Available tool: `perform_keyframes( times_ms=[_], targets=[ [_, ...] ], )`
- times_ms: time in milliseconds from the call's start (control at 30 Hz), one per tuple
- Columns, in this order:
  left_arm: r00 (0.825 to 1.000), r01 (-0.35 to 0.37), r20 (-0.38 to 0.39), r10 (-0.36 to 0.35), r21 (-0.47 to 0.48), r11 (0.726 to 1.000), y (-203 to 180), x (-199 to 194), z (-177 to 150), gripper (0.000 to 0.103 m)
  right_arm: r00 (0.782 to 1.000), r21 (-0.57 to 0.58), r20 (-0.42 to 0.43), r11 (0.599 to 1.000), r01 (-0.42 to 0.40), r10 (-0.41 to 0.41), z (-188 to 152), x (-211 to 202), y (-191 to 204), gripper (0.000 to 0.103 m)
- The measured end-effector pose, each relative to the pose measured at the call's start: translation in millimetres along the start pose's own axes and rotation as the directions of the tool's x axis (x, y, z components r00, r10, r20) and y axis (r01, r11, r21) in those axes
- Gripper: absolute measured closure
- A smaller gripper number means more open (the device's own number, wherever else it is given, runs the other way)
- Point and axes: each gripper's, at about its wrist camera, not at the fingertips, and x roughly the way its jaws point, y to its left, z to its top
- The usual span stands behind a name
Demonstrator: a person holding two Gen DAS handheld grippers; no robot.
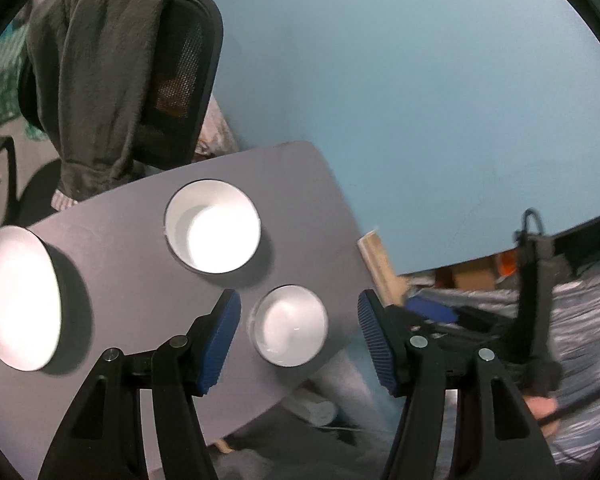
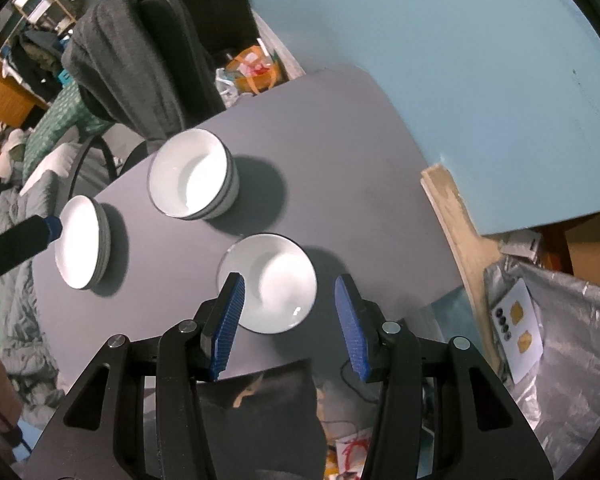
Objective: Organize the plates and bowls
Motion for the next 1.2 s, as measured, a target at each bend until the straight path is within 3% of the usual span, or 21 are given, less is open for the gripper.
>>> perform_keyframes(
  times_ms=[100, 433, 900, 1200],
  targets=[
    [0.999, -0.042, -0.020, 0.042, 0.016, 0.999, -0.6, 12.0, -2.1, 0.042, 1.000, 0.012, -0.010, 1.000, 0.003, -0.003, -2.5, 6.4, -5.7, 0.051],
    [0.981, -0.181, -0.057, 0.186, 0.078, 0.980, 1.2, 51.2, -10.9, 0.042, 0.999, 0.040, -0.036, 0.999, 0.003, -0.001, -8.1, 34.4, -24.1, 0.051],
    [0.948, -0.277, -0.130, 0.291, 0.117, 0.954, 13.8, 116.1, -24.8, 0.042, 0.998, 0.050, -0.057, 0.999, 0.003, 0.000, -13.8, 91.9, -46.0, 0.050],
    [0.938, -0.284, -0.180, 0.297, 0.096, 0.954, 24.2, 156.2, -38.3, 0.042, 0.996, 0.036, -0.079, 0.999, -0.026, 0.029, -19.8, 121.2, -50.4, 0.050]
  ],
)
